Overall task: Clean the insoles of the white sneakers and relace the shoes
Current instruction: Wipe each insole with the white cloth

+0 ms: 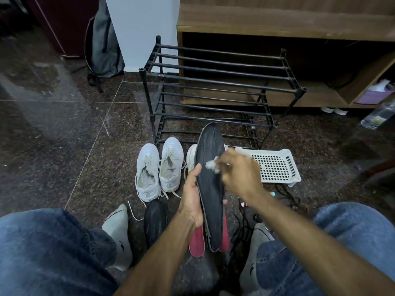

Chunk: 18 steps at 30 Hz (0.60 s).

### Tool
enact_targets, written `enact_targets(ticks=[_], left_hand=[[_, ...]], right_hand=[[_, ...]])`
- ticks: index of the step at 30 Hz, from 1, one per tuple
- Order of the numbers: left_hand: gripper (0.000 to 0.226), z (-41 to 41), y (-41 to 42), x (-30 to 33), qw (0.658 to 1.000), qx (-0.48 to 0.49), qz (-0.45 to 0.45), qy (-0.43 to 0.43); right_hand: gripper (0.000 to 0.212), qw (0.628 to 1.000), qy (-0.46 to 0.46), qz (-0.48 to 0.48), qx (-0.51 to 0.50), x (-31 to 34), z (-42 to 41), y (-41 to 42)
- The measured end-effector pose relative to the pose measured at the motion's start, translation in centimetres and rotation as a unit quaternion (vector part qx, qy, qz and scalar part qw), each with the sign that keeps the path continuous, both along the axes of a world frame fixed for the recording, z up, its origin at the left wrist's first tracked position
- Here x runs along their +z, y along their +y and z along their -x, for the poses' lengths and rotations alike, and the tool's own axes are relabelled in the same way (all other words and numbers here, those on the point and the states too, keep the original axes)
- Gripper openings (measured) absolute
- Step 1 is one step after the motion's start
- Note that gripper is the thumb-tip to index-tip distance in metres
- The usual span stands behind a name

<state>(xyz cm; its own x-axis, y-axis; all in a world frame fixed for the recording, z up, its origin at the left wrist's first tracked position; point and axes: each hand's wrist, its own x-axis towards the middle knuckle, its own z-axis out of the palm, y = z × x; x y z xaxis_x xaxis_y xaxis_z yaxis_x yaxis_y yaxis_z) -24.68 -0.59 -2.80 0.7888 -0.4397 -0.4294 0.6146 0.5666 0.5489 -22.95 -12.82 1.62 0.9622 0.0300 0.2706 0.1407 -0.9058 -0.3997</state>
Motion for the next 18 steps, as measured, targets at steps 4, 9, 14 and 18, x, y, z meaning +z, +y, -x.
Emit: enact_targets(ticks=[4,9,14,18], left_hand=[[0.058,0.1,-0.4,-0.2,1.0,0.003,-0.012,0.022],[0.062,0.4,-0.6,-0.2,0.999,-0.032,0.009,-0.002],[0.057,0.1,-0.2,0.0,0.999,-0.037,0.024,-0.014],[0.059,-0.2,0.2,-0.2,0.999,-0.006,0.037,0.028]], right_hand=[[0.03,0.997,0.001,0.048,0.063,-0.8,2.5,0.5],[0.018,0.998,-0.02,-0.002,-0.064,1.5,-2.8,-0.7],[0.014,0.997,-0.029,-0.046,-0.063,1.3,-1.9,-0.2],[0.02,0.997,-0.022,0.006,0.075,-0.9,3.3,1.1]])
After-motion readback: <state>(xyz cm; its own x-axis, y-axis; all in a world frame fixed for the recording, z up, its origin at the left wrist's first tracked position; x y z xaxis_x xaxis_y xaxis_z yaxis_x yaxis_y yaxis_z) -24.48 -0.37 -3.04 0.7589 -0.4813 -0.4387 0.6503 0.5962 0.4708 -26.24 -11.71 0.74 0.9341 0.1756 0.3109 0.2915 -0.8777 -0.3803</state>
